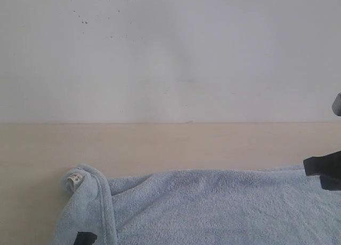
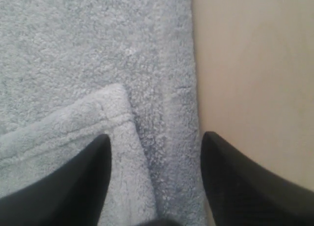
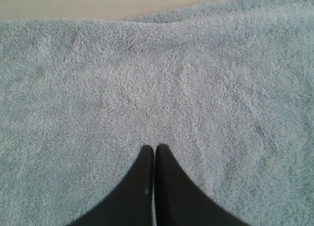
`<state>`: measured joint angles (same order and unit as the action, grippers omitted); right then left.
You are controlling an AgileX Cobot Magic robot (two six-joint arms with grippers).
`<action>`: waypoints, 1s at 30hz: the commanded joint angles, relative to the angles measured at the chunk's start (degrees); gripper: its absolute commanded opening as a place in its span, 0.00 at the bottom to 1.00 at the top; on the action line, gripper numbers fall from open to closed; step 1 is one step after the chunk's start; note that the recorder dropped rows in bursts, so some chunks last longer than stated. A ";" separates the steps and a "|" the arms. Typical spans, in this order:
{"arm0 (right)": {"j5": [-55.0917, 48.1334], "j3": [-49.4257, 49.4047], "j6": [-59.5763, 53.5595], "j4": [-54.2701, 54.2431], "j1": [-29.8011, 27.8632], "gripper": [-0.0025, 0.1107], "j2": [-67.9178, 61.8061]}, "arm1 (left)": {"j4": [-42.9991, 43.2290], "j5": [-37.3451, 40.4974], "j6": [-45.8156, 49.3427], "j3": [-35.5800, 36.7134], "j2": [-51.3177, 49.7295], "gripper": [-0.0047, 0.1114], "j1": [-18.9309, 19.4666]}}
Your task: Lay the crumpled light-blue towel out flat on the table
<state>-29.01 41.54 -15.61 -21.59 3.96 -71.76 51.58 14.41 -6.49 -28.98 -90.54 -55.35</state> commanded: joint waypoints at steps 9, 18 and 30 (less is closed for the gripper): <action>0.49 -0.36 -0.47 -2.51 0.04 0.02 0.49 | 3.83 -0.13 -1.66 0.04 -0.14 0.50 2.79; 0.49 -0.36 -0.47 -2.67 0.04 0.02 0.49 | 4.74 -2.67 -1.66 0.04 -0.14 0.50 7.64; 0.26 -0.36 -0.60 -3.30 0.04 0.02 0.49 | 4.96 -3.91 0.61 0.04 -4.85 0.50 7.63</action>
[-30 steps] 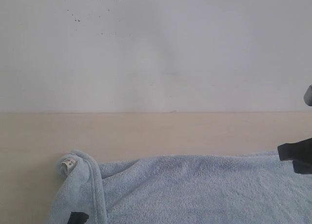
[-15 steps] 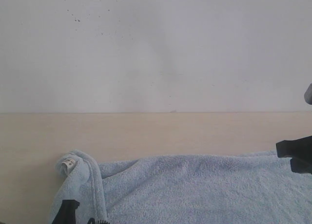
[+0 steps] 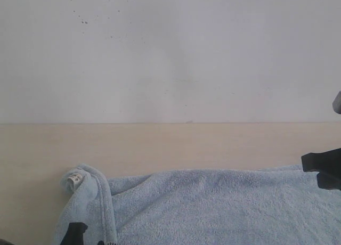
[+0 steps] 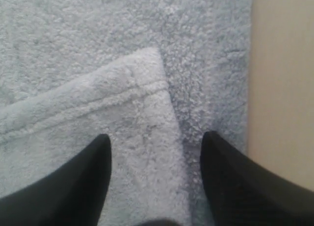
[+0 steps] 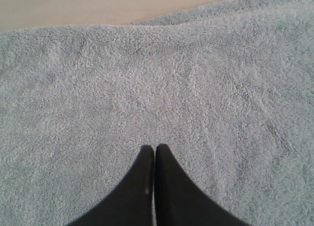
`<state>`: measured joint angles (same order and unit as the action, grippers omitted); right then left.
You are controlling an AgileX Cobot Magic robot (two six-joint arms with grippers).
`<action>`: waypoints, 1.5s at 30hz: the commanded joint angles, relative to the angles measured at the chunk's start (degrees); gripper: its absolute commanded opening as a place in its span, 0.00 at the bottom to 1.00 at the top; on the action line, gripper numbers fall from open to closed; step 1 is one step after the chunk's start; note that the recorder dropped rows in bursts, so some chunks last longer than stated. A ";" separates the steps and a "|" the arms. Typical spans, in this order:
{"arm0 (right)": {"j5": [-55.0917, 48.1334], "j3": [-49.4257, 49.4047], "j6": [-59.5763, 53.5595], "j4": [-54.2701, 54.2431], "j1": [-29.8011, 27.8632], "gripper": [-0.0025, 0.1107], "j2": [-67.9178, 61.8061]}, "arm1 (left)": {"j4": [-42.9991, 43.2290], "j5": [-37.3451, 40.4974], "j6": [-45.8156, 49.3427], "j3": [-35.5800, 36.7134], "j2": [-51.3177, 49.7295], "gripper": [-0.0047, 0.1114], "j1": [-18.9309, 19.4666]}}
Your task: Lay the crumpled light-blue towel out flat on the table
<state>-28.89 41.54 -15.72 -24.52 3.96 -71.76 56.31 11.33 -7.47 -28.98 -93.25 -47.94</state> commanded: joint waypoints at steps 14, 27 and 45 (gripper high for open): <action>2.75 -0.36 -0.49 -0.84 0.04 0.02 0.49 | -0.40 1.53 1.92 -1.71 -1.72 0.07 0.07; 4.04 -0.36 -0.49 -4.16 0.04 0.02 0.49 | -4.97 14.48 -16.34 -3.67 13.74 0.07 0.06; 2.60 -0.36 -1.76 -5.78 0.04 0.02 0.49 | -34.83 19.18 4.58 -2.62 15.44 0.59 0.06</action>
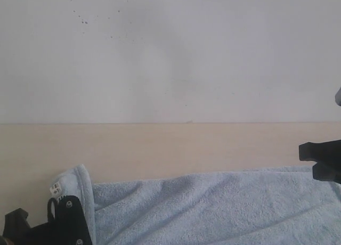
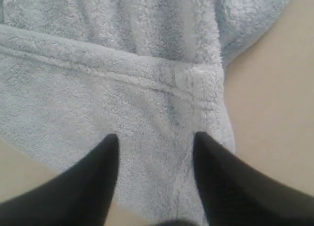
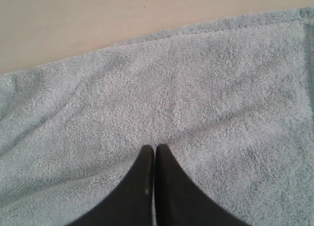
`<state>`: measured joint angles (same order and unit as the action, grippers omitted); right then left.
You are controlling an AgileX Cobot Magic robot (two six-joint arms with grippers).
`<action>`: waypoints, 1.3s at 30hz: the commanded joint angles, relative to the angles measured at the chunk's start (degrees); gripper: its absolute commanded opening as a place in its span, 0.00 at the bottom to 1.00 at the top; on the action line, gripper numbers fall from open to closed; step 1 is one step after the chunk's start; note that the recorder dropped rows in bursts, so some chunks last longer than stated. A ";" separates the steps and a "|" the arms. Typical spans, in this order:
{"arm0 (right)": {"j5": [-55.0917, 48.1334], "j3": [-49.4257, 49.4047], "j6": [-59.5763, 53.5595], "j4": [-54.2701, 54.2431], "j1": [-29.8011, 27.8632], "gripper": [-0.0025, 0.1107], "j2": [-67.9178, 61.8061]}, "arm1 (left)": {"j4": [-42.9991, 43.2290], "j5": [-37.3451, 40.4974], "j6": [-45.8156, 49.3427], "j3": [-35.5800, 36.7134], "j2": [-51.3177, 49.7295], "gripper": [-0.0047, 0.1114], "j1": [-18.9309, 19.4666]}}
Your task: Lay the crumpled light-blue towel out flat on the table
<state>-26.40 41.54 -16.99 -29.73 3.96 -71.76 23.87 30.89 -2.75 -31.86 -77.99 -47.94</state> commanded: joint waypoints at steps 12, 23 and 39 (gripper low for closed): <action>-0.44 -0.36 -0.52 -1.13 0.04 0.02 0.49 | -6.39 -15.79 3.25 0.25 -4.61 0.60 0.06; -0.69 -0.36 -1.43 -2.74 0.04 0.02 0.49 | -6.28 -9.66 3.25 0.25 -6.40 0.55 0.06; -2.29 -0.36 -3.16 -2.87 0.04 0.02 0.49 | -4.59 -9.80 3.25 0.25 -6.40 0.10 0.06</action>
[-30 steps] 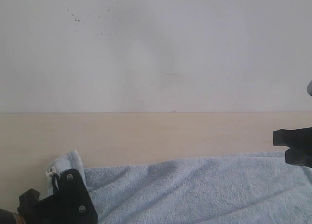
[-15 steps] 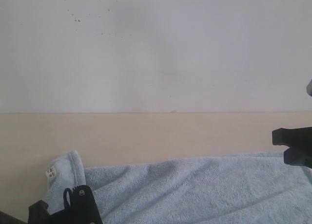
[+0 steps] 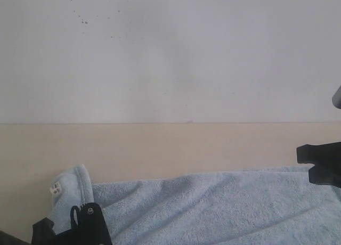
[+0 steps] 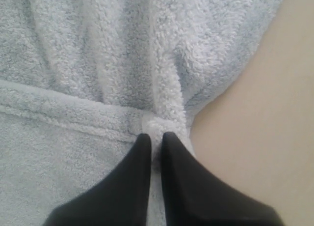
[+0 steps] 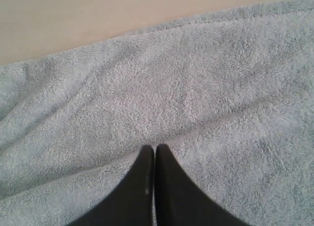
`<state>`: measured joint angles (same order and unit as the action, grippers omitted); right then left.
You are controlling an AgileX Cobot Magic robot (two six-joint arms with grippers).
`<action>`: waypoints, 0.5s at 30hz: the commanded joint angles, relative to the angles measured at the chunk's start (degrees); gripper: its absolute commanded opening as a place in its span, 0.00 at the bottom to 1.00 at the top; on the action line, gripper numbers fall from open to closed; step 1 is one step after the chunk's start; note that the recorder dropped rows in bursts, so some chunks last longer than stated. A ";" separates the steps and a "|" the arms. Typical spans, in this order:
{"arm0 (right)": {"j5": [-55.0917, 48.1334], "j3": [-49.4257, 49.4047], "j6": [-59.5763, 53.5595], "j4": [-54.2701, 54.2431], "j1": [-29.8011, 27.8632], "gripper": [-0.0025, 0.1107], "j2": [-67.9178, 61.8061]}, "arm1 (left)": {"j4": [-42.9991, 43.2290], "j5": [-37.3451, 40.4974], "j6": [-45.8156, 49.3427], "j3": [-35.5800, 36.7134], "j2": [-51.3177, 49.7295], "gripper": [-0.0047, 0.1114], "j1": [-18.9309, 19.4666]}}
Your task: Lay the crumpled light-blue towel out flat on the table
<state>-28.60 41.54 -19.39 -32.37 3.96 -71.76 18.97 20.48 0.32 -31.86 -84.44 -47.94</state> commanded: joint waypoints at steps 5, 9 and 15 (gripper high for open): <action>0.30 -0.36 -0.77 -0.23 0.04 0.02 0.49 | 2.67 3.06 -3.31 -0.19 0.68 0.08 0.06; 0.94 -0.36 -0.77 -0.23 0.04 0.02 0.49 | 12.09 3.10 -18.69 -0.19 3.87 0.08 0.20; 1.08 -0.36 -0.77 -0.45 0.04 0.02 0.49 | 31.04 3.24 -61.46 -0.08 8.70 0.08 3.02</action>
<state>-27.86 41.54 -19.39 -32.49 3.96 -71.76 42.02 23.17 -43.52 -31.86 -77.58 -45.97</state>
